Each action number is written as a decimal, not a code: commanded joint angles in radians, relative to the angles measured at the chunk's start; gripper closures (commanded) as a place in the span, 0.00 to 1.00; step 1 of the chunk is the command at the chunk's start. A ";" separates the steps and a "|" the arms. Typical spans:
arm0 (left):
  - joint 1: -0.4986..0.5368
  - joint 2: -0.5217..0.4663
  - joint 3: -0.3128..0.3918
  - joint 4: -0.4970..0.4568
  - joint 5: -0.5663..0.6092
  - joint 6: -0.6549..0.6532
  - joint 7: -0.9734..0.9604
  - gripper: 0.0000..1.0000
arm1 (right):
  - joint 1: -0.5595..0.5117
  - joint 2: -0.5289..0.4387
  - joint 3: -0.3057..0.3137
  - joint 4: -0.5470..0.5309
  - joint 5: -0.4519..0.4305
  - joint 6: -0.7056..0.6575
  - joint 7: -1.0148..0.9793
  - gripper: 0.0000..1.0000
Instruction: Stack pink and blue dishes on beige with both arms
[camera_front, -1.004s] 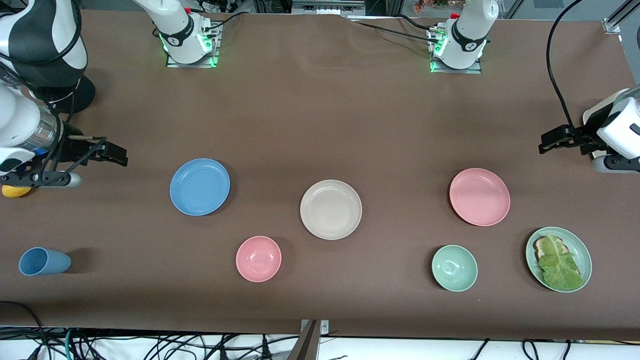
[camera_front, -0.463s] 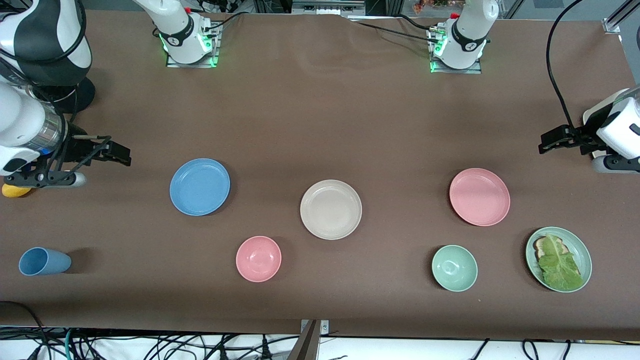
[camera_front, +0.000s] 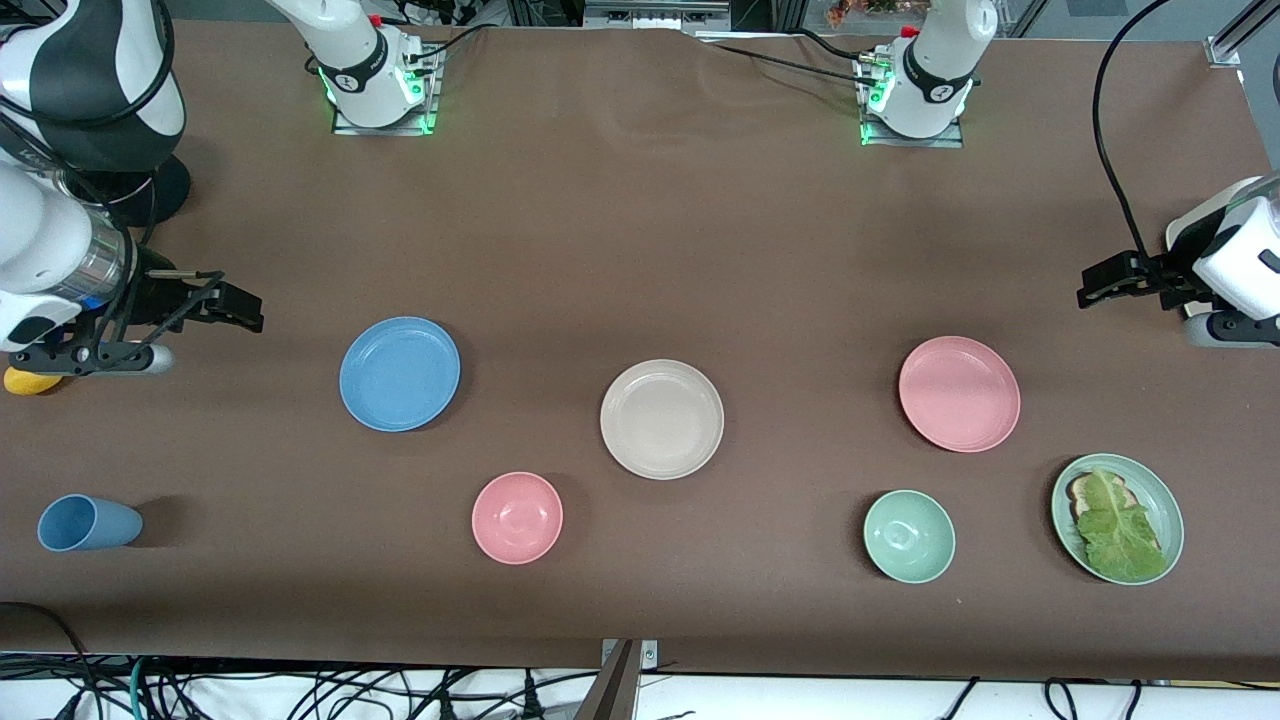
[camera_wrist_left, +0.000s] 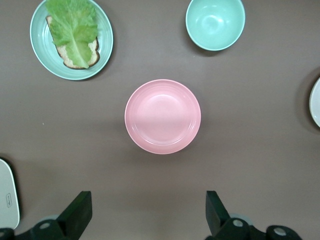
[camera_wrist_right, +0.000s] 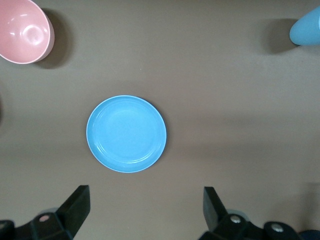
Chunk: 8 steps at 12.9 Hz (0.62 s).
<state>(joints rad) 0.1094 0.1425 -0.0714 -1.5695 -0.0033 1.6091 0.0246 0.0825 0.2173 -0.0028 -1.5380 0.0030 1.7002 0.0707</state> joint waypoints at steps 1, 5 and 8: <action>0.012 0.046 -0.001 -0.003 0.016 0.000 -0.006 0.00 | 0.002 -0.003 0.003 0.006 -0.012 0.001 -0.008 0.00; 0.051 0.170 0.002 -0.001 0.022 0.000 0.008 0.00 | 0.003 -0.003 0.004 0.007 -0.020 -0.001 0.003 0.00; 0.084 0.271 0.001 -0.013 0.022 0.098 0.012 0.00 | -0.007 -0.001 0.004 0.007 -0.035 0.001 -0.005 0.00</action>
<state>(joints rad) 0.1744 0.3616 -0.0632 -1.5828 -0.0023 1.6534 0.0252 0.0825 0.2173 -0.0015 -1.5379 -0.0084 1.7014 0.0705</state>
